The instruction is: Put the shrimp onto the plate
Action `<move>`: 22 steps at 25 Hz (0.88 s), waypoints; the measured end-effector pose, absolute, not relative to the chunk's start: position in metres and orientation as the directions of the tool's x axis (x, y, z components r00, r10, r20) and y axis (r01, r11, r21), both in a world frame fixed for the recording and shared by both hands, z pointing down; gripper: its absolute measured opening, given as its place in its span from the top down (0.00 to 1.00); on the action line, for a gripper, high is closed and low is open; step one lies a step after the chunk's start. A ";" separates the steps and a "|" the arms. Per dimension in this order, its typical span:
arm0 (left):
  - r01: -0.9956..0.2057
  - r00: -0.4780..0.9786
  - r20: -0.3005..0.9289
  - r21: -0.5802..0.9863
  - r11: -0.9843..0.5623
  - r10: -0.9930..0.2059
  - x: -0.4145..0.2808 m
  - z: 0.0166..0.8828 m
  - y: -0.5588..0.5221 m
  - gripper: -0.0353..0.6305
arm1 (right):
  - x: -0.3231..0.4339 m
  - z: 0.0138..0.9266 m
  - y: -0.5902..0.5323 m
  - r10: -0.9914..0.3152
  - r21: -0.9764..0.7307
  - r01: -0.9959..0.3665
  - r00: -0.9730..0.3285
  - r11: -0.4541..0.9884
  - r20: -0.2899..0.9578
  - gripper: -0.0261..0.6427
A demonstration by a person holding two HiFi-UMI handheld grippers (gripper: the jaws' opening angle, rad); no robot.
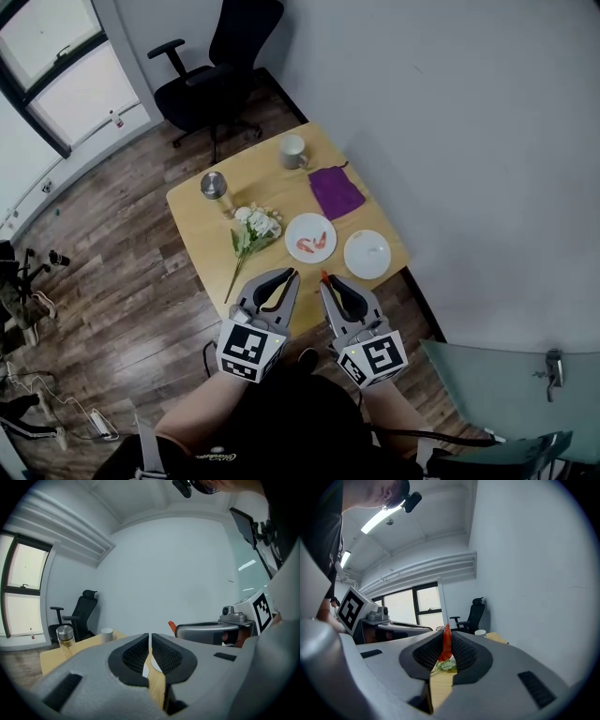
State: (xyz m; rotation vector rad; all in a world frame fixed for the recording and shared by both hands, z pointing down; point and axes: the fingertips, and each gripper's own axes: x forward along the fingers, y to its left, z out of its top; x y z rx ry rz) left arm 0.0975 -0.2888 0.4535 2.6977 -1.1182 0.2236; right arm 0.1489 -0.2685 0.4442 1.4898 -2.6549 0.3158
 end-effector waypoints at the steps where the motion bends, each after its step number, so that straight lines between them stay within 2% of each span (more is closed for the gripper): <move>1: -0.712 0.699 0.221 0.137 -0.688 -0.680 0.097 0.455 -0.291 0.91 | 0.150 0.446 -0.271 -0.834 -0.139 -0.852 -0.524 0.505 0.176 0.88; 6: -0.711 0.701 0.227 0.152 -0.686 -0.676 0.096 0.463 -0.296 0.91 | 0.151 0.457 -0.282 -0.825 -0.131 -0.851 -0.525 0.509 0.206 0.88; 14: -0.699 0.712 0.232 0.156 -0.698 -0.663 0.101 0.467 -0.300 0.91 | 0.144 0.489 -0.317 -0.776 -0.028 -0.818 -0.555 0.575 0.298 0.88; 22: -0.722 0.686 0.262 0.126 -0.680 -0.679 0.099 0.480 -0.318 0.91 | 0.147 0.531 -0.362 -0.751 0.060 -0.801 -0.530 0.596 0.394 0.88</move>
